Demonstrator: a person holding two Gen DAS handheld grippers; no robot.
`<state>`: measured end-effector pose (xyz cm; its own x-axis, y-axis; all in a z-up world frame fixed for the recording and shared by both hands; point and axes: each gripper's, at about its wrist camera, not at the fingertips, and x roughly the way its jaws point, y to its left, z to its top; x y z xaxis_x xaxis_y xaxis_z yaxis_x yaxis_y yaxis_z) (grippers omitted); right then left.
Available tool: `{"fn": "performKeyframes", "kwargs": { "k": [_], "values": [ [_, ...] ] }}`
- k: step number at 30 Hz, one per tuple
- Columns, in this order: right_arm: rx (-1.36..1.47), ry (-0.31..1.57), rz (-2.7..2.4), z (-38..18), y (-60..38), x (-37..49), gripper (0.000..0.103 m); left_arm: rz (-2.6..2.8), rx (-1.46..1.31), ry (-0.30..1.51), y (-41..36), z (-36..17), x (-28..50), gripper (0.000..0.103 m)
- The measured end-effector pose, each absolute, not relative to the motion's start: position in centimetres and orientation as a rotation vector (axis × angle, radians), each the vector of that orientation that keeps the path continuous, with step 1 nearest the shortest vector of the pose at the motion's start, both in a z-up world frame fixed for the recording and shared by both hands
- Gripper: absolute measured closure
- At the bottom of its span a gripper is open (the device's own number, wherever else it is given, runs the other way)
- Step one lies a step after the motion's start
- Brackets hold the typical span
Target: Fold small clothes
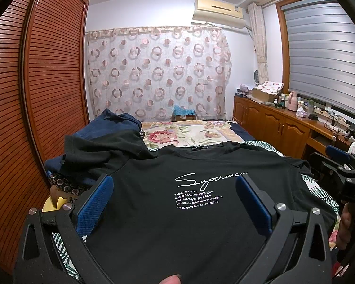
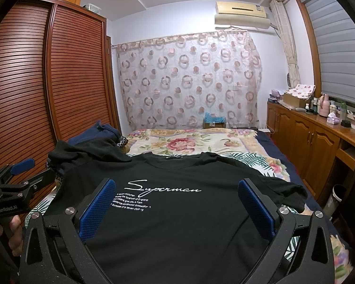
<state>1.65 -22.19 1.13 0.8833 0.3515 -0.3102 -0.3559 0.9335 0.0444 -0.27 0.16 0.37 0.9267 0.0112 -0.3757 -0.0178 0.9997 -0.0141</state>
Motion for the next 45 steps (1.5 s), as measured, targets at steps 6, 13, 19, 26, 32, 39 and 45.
{"fn": "performKeyframes", "kwargs": {
  "k": [6,13,19,26,32,39,45],
  "values": [
    [-0.013,0.319,0.368,1.1,-22.2,1.6,0.0,0.017,-0.016,0.384,0.4,0.5,-0.3,0.0],
    [-0.013,0.319,0.368,1.1,-22.2,1.6,0.0,0.017,-0.014,0.382,0.3,0.5,-0.4,0.0],
    [-0.013,0.318,0.369,1.1,-22.2,1.6,0.0,0.018,-0.013,0.38,0.3,0.6,-0.5,0.0],
    [-0.013,0.318,0.368,1.1,-22.2,1.6,0.0,0.019,-0.014,0.376,0.4,1.5,-0.5,0.0],
    [-0.013,0.318,0.368,1.1,-22.2,1.6,0.0,0.02,-0.012,0.374,0.3,1.4,-0.6,0.0],
    [-0.013,0.317,0.369,1.1,-22.2,1.6,0.0,0.018,-0.011,0.371,0.3,1.4,-0.6,0.0],
    [-0.014,0.316,0.368,1.1,-22.2,1.5,0.0,0.018,-0.01,0.37,0.3,1.6,-0.7,0.0]
  ]
}}
